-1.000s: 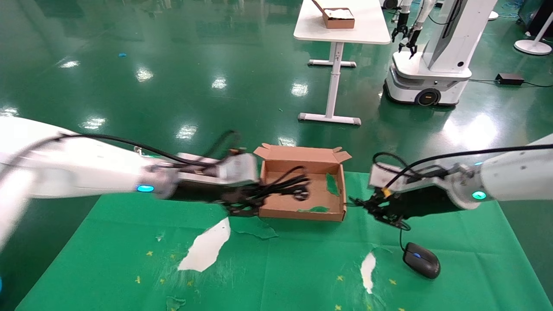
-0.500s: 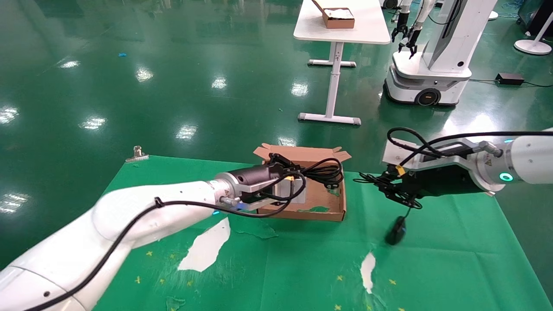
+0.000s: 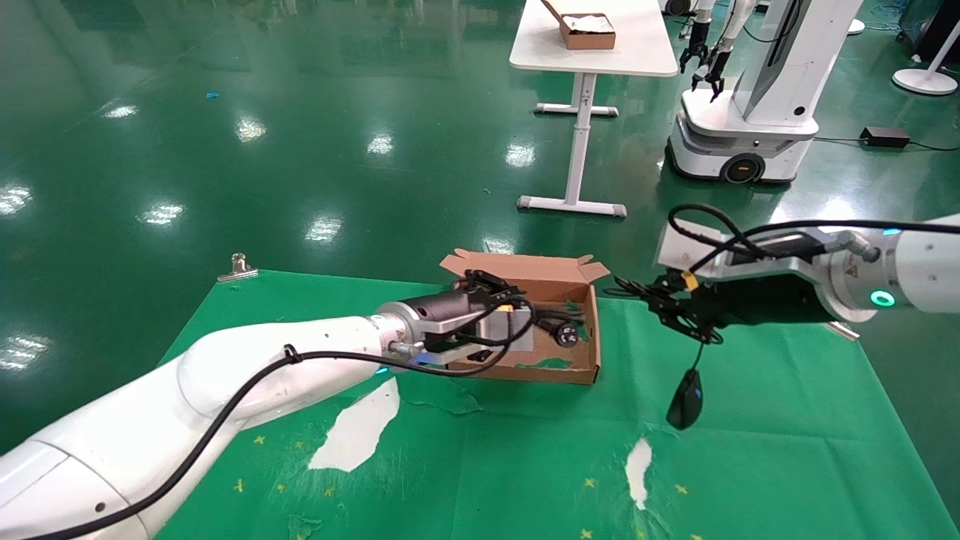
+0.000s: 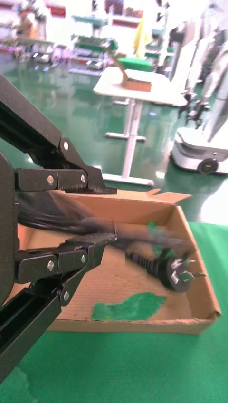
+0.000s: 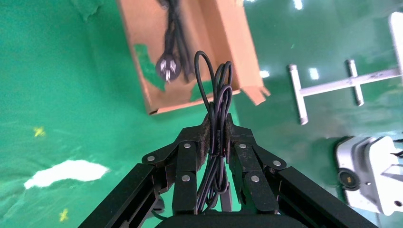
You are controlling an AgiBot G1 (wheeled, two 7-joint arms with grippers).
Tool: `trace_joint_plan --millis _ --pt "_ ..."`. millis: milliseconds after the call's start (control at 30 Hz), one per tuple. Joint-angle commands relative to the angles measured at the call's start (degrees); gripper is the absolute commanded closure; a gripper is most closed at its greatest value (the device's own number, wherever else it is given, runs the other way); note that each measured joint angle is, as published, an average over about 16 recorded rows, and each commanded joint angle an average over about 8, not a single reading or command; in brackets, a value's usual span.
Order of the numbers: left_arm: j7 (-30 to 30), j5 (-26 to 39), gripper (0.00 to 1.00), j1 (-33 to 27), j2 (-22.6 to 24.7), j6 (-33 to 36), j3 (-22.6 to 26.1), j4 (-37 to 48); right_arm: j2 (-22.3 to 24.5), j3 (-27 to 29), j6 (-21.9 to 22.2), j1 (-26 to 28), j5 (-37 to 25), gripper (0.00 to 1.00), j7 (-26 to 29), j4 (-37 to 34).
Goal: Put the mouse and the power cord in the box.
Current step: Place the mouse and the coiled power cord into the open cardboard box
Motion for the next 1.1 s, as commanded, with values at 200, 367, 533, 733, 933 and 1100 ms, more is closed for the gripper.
trace_joint_plan --millis 200,367,533,733,933,1100 --pt "-1.3 -6.1 0.00 -2.4 -0.6 0.3 1.0 3.3 -1.4 -0.3 0.6 1.3 -1.3 1.00 0.4 1.7" --pt "-2.1 -11.0 0.00 -5.5 -2.6 2.3 -1.5 8.4 -5.2 -0.9 2.1 3.7 -2.2 1.00 -2.2 -0.8" --pt "-2.8 -14.2 0.00 -8.1 -7.2 7.2 -3.8 13.1 -11.7 -1.4 5.6 5.7 -1.8 1.00 -8.2 -8.4" --pt "-3.0 -15.0 0.00 -9.4 -9.8 11.4 -4.2 15.1 -21.4 -2.3 11.1 7.7 -0.8 1.00 -18.2 -22.4" --pt "-2.5 -15.2 0.00 -9.6 -9.6 11.8 -4.3 16.0 -26.3 -5.1 16.6 7.4 2.9 1.00 -27.0 -29.7" --pt "-1.9 -15.4 0.00 -9.8 -9.4 12.1 -4.5 16.6 -26.5 -10.0 20.3 4.8 7.3 1.00 -28.5 -30.4"
